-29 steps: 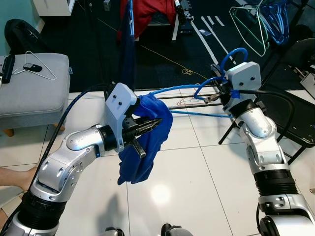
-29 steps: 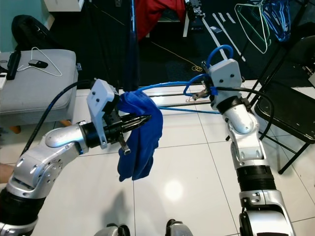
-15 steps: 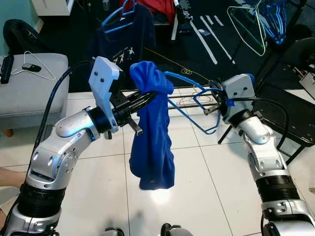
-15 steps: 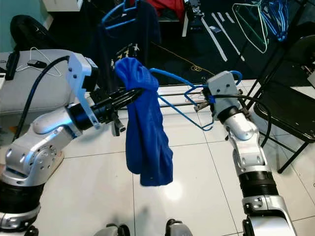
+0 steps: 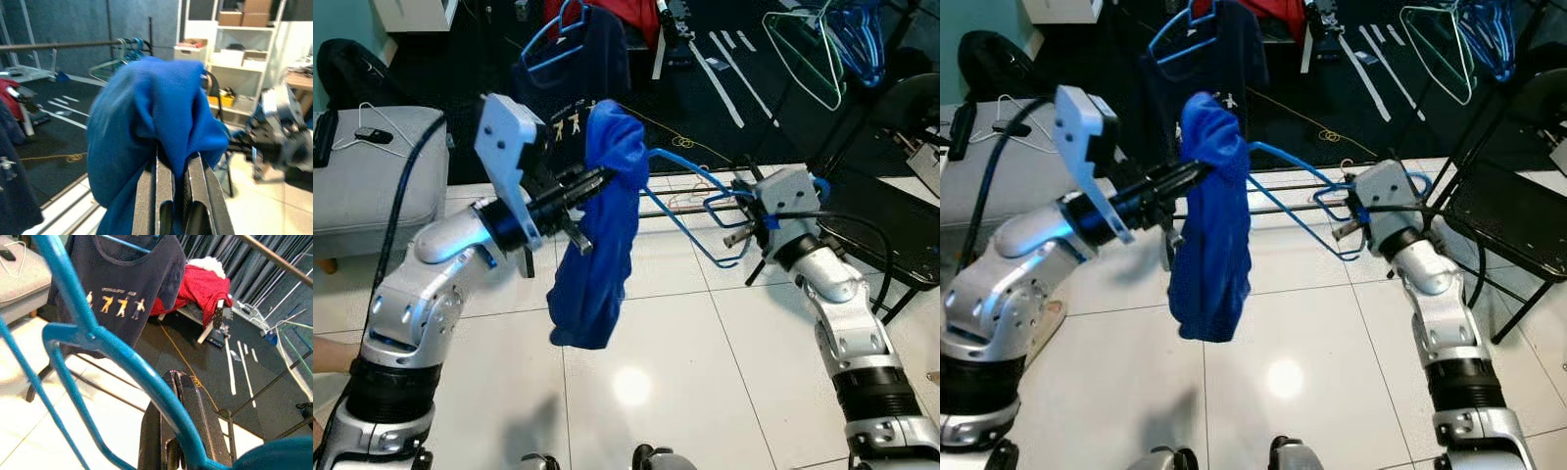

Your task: Hang hanger

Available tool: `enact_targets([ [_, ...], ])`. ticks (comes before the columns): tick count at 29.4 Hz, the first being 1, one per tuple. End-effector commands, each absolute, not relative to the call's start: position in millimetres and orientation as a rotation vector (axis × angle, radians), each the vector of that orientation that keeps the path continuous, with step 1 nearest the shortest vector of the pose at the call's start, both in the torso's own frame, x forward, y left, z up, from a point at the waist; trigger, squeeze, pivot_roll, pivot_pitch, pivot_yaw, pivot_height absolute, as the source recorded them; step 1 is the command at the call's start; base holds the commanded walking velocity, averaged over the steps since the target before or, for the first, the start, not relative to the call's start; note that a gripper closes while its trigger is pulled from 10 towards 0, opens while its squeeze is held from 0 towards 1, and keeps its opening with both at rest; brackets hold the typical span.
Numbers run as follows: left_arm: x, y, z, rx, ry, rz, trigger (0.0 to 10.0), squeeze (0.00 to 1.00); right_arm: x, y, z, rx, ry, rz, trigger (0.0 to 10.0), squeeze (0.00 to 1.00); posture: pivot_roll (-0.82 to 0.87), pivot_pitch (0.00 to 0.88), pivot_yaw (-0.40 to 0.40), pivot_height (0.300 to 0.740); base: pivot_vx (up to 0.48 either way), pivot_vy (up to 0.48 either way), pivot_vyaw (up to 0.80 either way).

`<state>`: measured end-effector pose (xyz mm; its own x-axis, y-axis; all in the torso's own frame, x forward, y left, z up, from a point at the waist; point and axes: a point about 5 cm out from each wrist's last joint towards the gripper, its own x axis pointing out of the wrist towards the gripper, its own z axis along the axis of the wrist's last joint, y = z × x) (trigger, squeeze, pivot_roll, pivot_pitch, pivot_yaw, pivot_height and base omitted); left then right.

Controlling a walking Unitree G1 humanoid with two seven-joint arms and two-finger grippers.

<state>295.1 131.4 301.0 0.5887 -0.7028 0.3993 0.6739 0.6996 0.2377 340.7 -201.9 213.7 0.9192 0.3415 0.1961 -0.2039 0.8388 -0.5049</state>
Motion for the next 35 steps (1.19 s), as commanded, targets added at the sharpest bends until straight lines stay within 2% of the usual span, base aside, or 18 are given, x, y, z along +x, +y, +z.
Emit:
enact_targets([
  [1, 295, 134, 310, 0.055, -0.555, -0.774, 0.0, 0.00, 337, -204, 211, -0.512, -0.270, 0.300, 0.0, 0.00, -0.07, 0.219, -0.058, 0.740, 0.000, 0.000, 0.00],
  [8, 301, 143, 319, 0.050, -0.610, -0.685, 0.0, 0.00, 334, -202, 206, -0.520, -0.251, 0.314, 0.0, 0.00, -0.07, 0.222, -0.056, 0.740, 0.000, 0.000, 0.00],
  [15, 305, 162, 337, 0.021, -0.715, -0.537, 0.0, 0.00, 325, -182, 190, -0.514, -0.205, 0.387, 0.0, 0.00, -0.07, 0.236, -0.050, 0.740, 0.000, 0.000, 0.00],
  [23, 310, 172, 341, 0.009, -0.731, -0.461, 0.0, 0.00, 322, -179, 188, -0.502, -0.198, 0.388, 0.0, 0.00, -0.06, 0.244, -0.040, 0.740, 0.000, 0.000, 0.00],
  [32, 313, 171, 337, 0.023, -0.712, -0.456, 0.0, 0.00, 320, -178, 188, -0.491, -0.197, 0.387, 0.0, 0.00, -0.07, 0.249, -0.040, 0.740, 0.000, 0.000, 0.00],
  [34, 313, 167, 333, 0.033, -0.690, -0.487, 0.0, 0.00, 320, -177, 188, -0.483, -0.199, 0.385, 0.0, 0.00, -0.07, 0.249, -0.040, 0.740, 0.000, 0.000, 0.00],
  [35, 312, 155, 316, 0.092, -0.609, -0.571, 0.0, 0.00, 322, -175, 196, -0.470, -0.234, 0.382, 0.0, 0.00, -0.06, 0.251, -0.041, 0.740, 0.000, 0.000, 0.00],
])
